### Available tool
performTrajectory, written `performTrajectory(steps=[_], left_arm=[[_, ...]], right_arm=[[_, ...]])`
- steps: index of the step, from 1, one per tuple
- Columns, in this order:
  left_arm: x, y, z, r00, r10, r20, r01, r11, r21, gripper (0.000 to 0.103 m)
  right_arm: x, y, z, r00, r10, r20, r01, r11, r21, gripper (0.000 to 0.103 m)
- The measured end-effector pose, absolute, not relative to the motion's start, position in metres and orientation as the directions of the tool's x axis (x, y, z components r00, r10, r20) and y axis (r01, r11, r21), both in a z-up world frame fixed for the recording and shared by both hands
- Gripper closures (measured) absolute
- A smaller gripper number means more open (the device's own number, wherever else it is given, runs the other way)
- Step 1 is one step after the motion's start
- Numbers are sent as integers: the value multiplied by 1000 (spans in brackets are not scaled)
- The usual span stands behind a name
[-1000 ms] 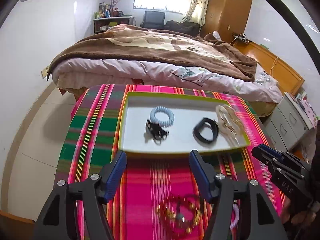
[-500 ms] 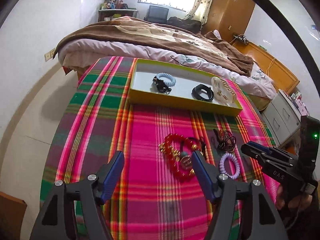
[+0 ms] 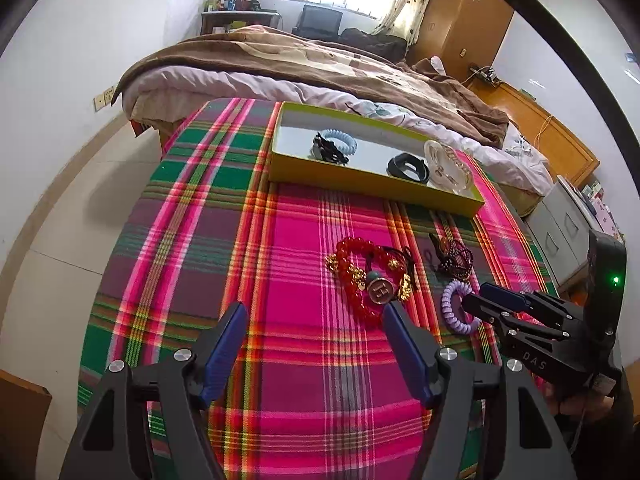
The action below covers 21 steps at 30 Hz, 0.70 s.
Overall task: Organize jewelry
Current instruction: 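Grasp the lavender coil hair tie with the right gripper and lift it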
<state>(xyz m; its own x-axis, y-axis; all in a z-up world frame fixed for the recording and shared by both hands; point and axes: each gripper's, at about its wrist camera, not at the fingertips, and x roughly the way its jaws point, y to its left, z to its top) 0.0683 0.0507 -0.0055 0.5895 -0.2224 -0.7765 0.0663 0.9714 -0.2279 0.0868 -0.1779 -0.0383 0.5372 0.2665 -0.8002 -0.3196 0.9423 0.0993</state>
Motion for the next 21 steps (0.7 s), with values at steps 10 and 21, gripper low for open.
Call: performTrajectory(steps=[10, 21], left_arm=[[68, 36, -9, 566, -225, -793, 85, 973, -215, 33], [69, -2, -17, 499, -305, -811, 190, 952, -241, 33]], right_arm=[[79, -190, -37, 549, 286, -785, -326, 938, 114, 94], [55, -233, -12, 617, 298, -728, -284, 947, 147, 94]])
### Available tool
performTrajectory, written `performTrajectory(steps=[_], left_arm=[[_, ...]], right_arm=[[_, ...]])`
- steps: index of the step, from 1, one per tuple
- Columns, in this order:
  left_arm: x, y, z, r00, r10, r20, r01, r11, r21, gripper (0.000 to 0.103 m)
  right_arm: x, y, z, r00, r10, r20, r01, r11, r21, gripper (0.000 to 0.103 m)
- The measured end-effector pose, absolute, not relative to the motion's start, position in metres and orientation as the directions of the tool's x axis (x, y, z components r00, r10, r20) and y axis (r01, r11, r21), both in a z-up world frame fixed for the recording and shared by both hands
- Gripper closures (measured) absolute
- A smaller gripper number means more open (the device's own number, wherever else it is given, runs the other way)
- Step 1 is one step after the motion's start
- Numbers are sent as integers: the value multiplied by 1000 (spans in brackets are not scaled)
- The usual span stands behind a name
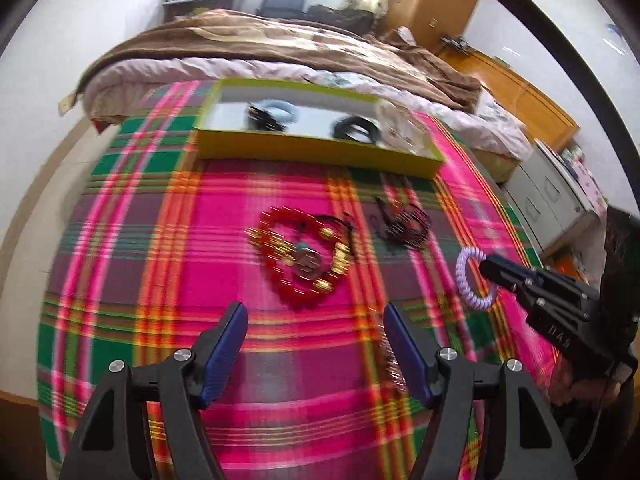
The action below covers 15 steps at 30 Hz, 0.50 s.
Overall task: Organize jewelry
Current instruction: 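Grasp the lavender coil hair tie with the right gripper and lift it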
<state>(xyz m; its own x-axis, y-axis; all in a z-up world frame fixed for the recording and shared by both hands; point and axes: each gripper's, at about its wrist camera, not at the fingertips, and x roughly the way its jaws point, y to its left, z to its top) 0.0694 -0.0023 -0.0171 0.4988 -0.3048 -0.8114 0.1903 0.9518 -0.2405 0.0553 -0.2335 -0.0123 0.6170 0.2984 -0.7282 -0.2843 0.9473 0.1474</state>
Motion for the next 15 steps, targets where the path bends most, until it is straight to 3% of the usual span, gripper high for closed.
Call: performTrajectory(steps=[12, 15], left_arm=[[64, -38, -35, 437, -329, -837, 260, 937, -232, 33], [64, -42, -35, 447, -317, -837, 260, 941, -217, 38]], right_arm=[[39, -255, -7, 639, 284, -715, -258, 955, 149, 94], [38, -255, -8, 638, 282, -717, -258, 955, 147, 94]])
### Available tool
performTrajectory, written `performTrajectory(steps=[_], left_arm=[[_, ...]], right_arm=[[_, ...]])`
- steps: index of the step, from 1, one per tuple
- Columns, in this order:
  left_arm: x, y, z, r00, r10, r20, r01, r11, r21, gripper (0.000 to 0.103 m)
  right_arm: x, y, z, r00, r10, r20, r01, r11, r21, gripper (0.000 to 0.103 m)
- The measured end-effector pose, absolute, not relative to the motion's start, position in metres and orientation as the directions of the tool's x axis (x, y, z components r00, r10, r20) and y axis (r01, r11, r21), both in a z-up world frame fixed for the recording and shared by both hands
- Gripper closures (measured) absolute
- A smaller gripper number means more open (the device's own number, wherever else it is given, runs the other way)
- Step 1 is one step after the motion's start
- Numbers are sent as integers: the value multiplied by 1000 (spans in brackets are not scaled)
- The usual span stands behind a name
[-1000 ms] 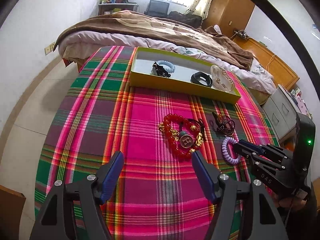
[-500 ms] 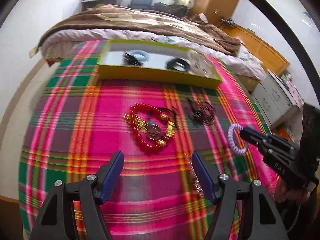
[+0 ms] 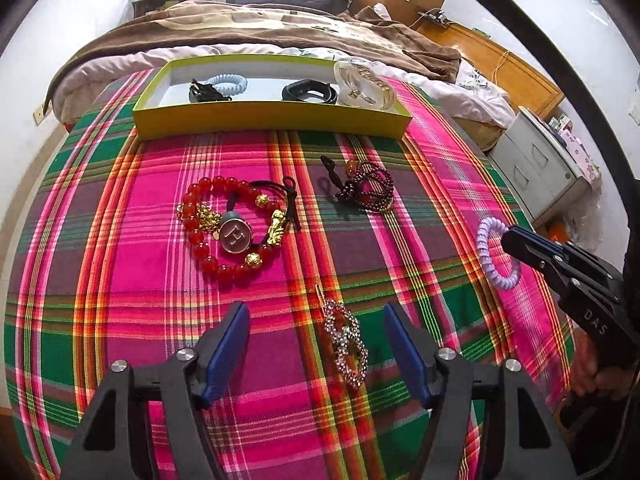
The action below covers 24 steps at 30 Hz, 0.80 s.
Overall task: Organize jewelry
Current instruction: 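Grasp the lavender coil hair tie with the right gripper and lift it, then grasp the crystal pendant with the left gripper while the right holds the coil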
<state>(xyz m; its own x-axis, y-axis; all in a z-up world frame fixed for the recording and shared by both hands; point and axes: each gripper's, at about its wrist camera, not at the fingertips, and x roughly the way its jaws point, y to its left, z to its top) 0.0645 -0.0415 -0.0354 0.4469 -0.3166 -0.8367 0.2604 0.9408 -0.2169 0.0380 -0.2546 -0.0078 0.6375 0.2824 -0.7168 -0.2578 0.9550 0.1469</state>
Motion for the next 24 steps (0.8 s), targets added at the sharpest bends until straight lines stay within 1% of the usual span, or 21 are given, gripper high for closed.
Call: performTrajectory(steps=[5, 7, 9, 11, 13, 17, 18, 19, 21, 24], left_arm=[[63, -48, -35, 456, -285, -843, 274, 946, -171, 52], [62, -50, -35, 458, -274, -846, 282, 947, -153, 59], [61, -53, -35, 462, -256, -849, 290, 948, -129, 63], [60, -53, -35, 461, -263, -848, 295, 946, -133, 67], [59, -54, -35, 456, -277, -846, 302, 942, -146, 77], [58, -55, -35, 454, -297, -840, 306, 937, -165, 84], [58, -56, -35, 455, -297, -840, 305, 938, -167, 84], [58, -56, -35, 456, -295, -839, 305, 938, -164, 88], [58, -55, -34, 459, -301, -836, 308, 936, -168, 90], [58, -55, -32, 463, -303, -833, 308, 936, -169, 91]], right_arm=[[37, -254, -8, 640, 282, -715, -254, 956, 149, 94], [37, -253, -8, 640, 284, -714, -254, 955, 151, 94], [37, -252, -9, 639, 285, -714, -256, 955, 152, 94], [37, -251, -9, 639, 287, -714, -258, 954, 153, 94], [37, -251, -9, 638, 287, -714, -258, 954, 152, 94], [36, -250, -9, 640, 281, -715, -253, 956, 150, 94], [37, -250, -9, 639, 280, -716, -251, 956, 149, 94], [36, -250, -10, 640, 279, -716, -250, 957, 149, 94], [37, -249, -10, 640, 278, -717, -249, 957, 149, 94], [37, -248, -9, 640, 281, -715, -252, 956, 151, 94]])
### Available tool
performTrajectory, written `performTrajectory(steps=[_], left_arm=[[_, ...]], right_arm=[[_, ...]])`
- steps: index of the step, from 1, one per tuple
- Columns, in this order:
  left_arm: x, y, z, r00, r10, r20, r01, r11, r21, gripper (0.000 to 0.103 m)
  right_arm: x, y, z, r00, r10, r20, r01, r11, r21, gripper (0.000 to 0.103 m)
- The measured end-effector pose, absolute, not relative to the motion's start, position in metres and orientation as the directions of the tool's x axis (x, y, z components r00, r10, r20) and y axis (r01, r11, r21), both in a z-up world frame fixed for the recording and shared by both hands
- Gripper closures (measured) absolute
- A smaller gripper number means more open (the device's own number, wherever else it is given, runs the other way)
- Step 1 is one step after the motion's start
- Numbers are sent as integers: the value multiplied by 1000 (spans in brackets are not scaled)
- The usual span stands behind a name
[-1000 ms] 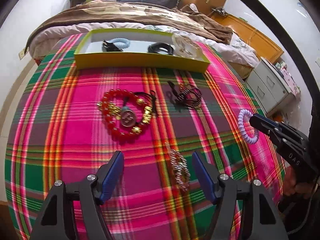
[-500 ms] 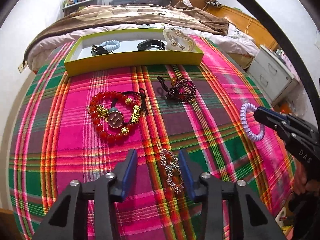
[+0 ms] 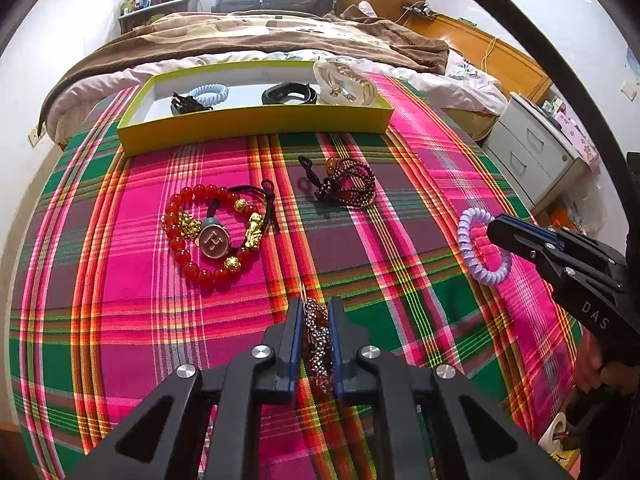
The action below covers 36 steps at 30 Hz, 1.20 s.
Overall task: Organize jewelry
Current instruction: 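Grasp the crystal pendant with the left gripper while the right holds the coil, then carry both items into the yellow box and open both grippers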
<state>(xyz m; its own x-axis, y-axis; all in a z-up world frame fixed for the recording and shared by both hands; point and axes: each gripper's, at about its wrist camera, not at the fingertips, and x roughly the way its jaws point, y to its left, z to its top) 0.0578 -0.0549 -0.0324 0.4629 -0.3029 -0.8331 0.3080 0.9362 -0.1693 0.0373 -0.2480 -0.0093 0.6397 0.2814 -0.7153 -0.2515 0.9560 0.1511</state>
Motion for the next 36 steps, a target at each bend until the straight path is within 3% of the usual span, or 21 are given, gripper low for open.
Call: performTrajectory(steps=[36], left_arm=[[109, -6, 19, 591, -279, -757, 231, 958, -173, 91]], right_arm=[[85, -217, 21, 669, 301, -680, -262, 951, 162, 94]])
